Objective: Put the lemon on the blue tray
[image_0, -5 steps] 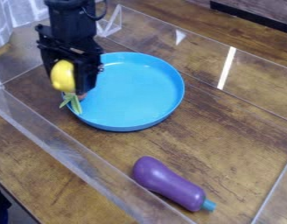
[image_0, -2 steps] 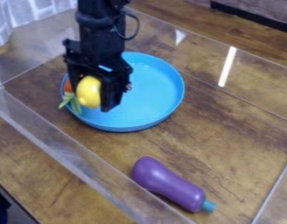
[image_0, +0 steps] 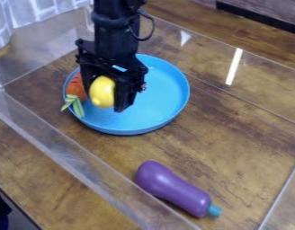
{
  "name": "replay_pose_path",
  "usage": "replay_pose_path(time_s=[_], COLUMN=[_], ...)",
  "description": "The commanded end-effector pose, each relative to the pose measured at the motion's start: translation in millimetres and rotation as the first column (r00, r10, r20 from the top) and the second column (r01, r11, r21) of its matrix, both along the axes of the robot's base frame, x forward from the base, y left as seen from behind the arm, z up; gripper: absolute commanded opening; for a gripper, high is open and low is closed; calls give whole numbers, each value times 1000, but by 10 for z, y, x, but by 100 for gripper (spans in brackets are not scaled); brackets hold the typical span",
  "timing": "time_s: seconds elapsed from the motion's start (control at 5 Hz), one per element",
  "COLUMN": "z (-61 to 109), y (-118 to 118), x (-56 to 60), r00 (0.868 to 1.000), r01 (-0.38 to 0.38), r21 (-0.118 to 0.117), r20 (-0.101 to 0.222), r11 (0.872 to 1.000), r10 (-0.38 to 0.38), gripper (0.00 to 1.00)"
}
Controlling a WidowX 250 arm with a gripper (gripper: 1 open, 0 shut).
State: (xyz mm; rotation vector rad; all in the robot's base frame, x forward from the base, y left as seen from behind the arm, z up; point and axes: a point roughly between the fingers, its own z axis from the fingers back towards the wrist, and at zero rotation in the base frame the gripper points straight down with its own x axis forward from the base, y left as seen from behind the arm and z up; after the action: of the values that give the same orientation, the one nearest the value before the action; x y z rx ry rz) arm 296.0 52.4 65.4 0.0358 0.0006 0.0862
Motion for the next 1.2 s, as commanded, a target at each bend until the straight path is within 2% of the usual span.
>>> replay_pose_path(time_s=[0.0, 0.4, 0.8, 1.0], z=[160, 122, 130, 147], y=[160, 307, 156, 200], x=[61, 34, 21, 97], r00=[998, 994, 990, 995], r01=[20, 99, 132, 91], r21=[10, 0, 3, 4], r20=[56, 55, 45, 41], r11=[1000, 995, 991, 996], r10=[-21, -99, -132, -91], gripper=[0, 0, 0, 0])
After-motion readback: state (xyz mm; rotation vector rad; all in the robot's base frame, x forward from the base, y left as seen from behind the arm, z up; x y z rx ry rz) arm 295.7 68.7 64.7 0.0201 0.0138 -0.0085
